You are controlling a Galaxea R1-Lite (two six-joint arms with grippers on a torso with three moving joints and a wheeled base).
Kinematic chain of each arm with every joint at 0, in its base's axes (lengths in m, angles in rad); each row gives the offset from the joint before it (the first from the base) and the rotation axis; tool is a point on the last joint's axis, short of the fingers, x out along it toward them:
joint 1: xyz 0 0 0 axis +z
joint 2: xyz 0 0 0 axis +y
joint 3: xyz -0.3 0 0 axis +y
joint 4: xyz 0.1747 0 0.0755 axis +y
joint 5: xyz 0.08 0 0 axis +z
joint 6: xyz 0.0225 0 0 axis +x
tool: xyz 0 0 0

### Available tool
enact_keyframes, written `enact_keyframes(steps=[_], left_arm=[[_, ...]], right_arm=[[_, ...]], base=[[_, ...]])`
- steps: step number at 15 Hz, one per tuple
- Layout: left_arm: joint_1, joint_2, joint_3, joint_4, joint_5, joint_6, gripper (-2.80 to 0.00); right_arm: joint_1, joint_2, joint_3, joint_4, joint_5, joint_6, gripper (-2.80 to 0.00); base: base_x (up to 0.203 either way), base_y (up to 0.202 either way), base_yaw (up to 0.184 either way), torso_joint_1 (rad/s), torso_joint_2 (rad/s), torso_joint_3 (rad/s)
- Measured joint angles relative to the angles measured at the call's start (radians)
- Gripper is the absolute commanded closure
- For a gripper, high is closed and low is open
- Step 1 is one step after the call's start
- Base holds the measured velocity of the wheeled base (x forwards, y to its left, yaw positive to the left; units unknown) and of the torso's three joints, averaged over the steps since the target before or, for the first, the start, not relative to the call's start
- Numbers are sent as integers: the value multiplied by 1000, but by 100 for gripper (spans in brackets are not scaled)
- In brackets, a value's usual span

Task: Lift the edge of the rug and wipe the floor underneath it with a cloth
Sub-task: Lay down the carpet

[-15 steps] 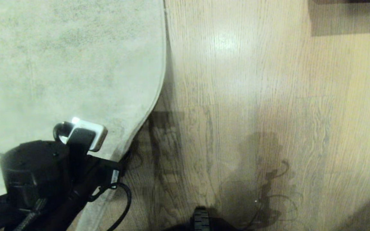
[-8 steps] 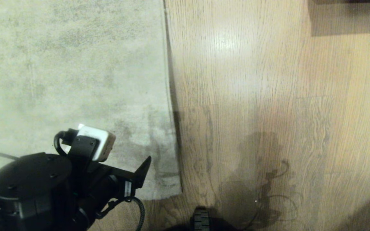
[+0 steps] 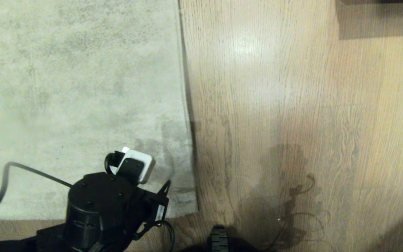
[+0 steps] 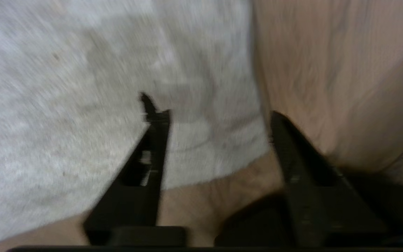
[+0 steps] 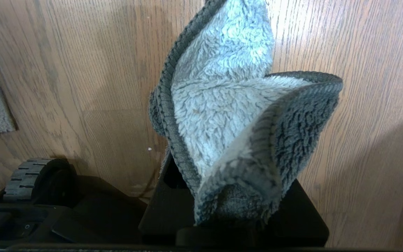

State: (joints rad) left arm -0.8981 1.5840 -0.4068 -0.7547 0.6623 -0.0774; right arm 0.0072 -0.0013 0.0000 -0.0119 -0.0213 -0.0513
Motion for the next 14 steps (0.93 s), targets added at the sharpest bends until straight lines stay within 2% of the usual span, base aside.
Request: enact_keyframes(steps=[3, 7, 14], left_arm=[[20, 67, 24, 1, 11, 0, 0], [88, 158, 34, 1, 9, 3, 0], [147, 357, -19, -2, 8, 0, 0]], right_arm=[[0, 0, 0, 0, 0, 0, 0], [0, 0, 0, 0, 0, 0, 0], [0, 0, 0, 0, 0, 0, 0]], base=[[0, 0, 0, 0, 0, 0], [0, 0, 0, 0, 0, 0], [0, 0, 0, 0, 0, 0]])
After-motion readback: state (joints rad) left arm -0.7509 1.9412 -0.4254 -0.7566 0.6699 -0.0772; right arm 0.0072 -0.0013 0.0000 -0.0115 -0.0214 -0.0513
